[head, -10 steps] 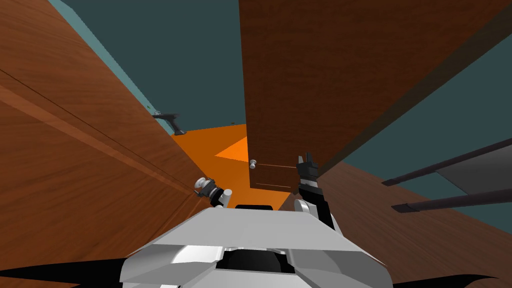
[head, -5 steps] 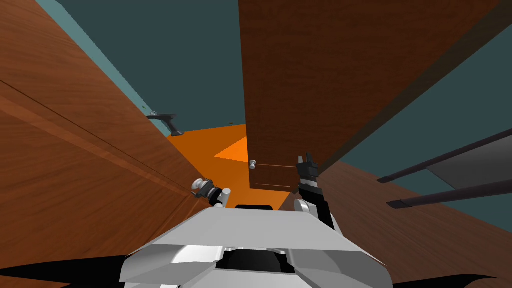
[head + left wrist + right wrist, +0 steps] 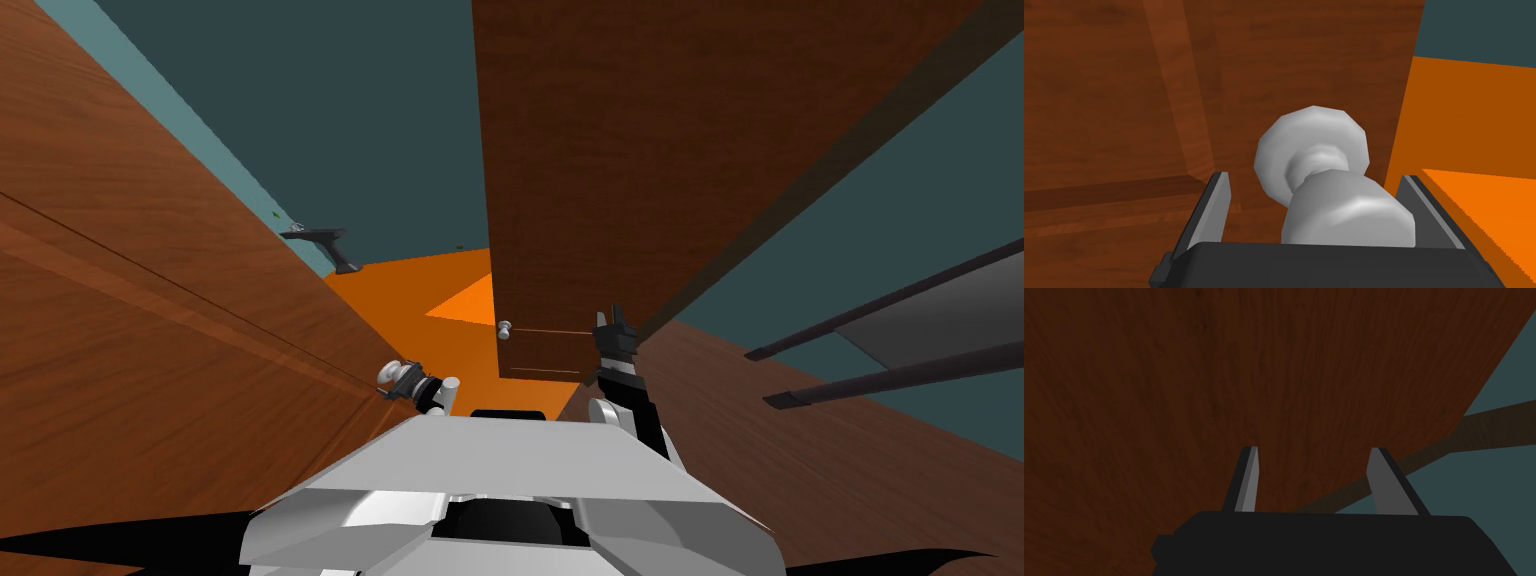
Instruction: Push the door open
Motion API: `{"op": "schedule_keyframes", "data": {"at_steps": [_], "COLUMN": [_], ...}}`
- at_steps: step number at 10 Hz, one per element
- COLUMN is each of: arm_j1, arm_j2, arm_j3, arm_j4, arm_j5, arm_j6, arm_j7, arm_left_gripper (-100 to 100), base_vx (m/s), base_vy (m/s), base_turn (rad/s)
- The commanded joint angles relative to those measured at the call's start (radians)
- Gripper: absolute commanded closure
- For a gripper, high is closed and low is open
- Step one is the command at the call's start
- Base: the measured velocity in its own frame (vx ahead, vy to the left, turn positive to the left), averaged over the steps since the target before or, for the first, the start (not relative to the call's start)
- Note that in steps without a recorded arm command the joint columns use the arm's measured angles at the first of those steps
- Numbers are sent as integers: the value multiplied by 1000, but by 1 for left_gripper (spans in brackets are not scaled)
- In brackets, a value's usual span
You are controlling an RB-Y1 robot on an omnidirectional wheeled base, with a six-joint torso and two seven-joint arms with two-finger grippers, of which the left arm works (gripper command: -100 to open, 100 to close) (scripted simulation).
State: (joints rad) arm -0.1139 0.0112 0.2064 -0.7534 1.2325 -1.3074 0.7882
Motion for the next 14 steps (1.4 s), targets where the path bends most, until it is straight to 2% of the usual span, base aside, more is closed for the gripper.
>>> {"op": "schedule_keyframes", "data": {"at_steps": [1,2,3,4,6,7,9,12,13,14], "arm_j1": [12,12,6,6,-6,-6,-17,-17,-23,-23], "arm_j2": [15,15,13,13,8,8,1,1,-3,-3], "arm_j3": [50,50,80,81,136,143,197,202,230,230], "arm_j4": [-2,-2,7,7,24,24,40,40,48,48], "arm_j5": [-2,-2,-6,-6,-15,-15,-24,-24,-28,-28], "arm_j6": [-16,-16,-17,-17,-21,-21,-24,-24,-25,-25], "arm_j7": [6,6,7,7,11,11,14,14,16,16], "arm_left_gripper": [100,100,100,100,100,100,100,100,100,100], "base_vx": [11,19,30,20,31,24,27,19,23,17], "base_vy": [31,31,29,22,37,33,33,12,15,20], "base_turn": [-89,-54,-70,-37,-83,-26,-79,-2,-69,-29]}}
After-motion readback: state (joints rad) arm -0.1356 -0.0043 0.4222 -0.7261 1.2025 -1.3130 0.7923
